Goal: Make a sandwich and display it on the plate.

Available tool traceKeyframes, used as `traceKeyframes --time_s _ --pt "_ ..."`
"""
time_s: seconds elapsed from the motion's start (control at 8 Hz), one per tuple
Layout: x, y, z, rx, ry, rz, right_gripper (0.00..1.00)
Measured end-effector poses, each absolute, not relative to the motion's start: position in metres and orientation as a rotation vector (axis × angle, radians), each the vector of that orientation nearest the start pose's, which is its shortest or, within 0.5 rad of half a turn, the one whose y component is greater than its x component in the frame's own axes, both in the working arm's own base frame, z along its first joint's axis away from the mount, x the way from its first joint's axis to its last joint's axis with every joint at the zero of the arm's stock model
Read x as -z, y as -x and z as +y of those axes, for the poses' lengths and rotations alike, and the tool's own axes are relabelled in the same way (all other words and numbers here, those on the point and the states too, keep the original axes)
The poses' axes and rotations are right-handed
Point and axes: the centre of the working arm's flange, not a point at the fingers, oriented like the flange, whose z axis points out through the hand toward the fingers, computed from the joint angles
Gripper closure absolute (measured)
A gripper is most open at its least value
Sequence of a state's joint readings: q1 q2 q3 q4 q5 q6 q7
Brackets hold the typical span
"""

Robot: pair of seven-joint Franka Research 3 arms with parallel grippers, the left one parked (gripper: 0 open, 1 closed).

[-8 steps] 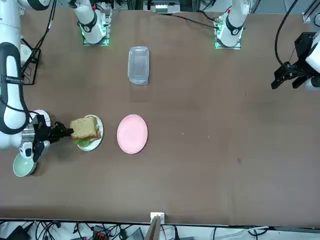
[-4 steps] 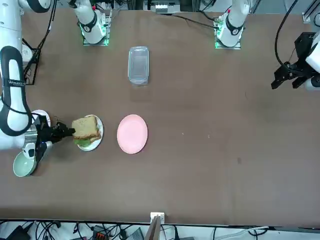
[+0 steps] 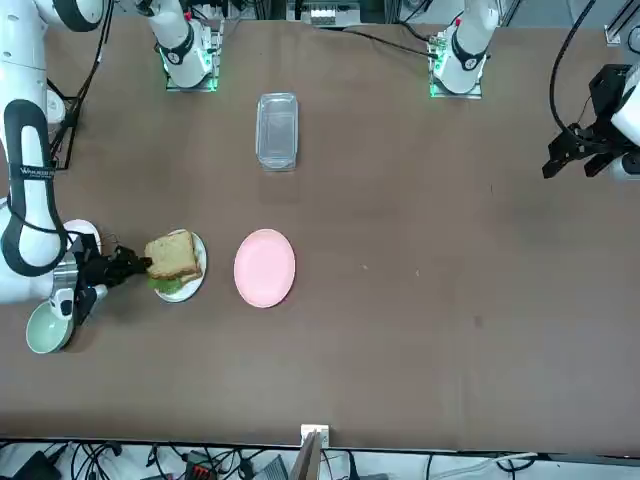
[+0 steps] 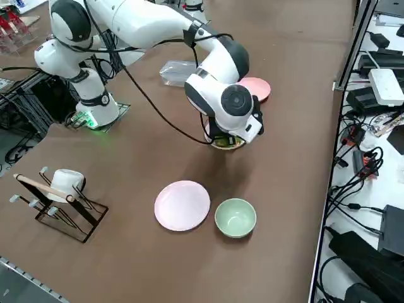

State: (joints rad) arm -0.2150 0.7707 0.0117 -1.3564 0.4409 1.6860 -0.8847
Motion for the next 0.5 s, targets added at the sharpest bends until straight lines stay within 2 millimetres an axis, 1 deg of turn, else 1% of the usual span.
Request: traceKeyframes --time_s 0.12,0.25,0.38,0.5 --pt "-0.2449 -0.6842 -0.1010 -0.188 2.459 -0.667 0.51" --pt "-0.2469 -0.6860 -0.1019 -0.181 2.462 -0.669 0.47" --pt "-0.2482 -0.6869 -0.1026 -0.177 2.463 -0.670 0.40" --pt "-0.2503 -0.6882 -0.1032 -0.171 2.466 -0.671 0.20"
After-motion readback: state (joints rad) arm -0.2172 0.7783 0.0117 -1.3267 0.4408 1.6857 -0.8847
